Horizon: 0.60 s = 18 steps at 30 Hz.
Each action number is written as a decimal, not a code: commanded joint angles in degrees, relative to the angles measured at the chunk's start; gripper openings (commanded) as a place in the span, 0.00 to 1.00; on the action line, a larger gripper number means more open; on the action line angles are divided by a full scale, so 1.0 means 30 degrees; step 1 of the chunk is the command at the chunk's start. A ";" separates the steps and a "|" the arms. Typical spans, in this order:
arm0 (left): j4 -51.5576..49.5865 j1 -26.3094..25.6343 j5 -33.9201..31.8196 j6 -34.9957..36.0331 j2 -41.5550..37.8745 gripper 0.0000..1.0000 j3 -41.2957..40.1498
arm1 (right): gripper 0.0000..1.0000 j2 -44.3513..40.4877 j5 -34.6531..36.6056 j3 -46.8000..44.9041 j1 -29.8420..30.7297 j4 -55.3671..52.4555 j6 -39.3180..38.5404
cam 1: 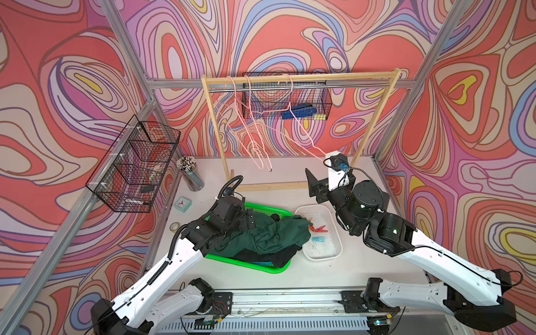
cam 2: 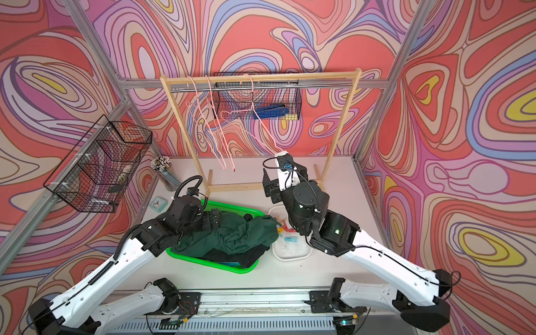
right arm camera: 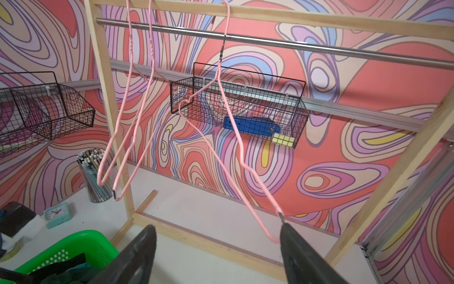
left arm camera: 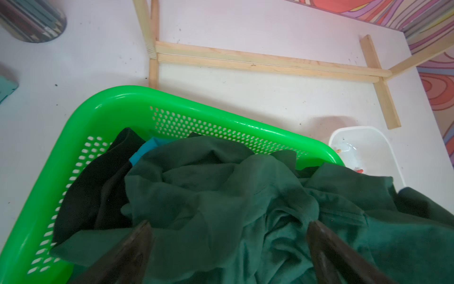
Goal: Remove the clothespins securing t-shirts to the hanger
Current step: Place the hanger on the clothes rail.
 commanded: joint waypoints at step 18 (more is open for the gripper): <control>0.0589 0.5326 -0.0348 0.1093 -0.0702 1.00 -0.1982 | 0.98 -0.2716 0.1039 -0.3902 -0.0064 -0.0175 0.0553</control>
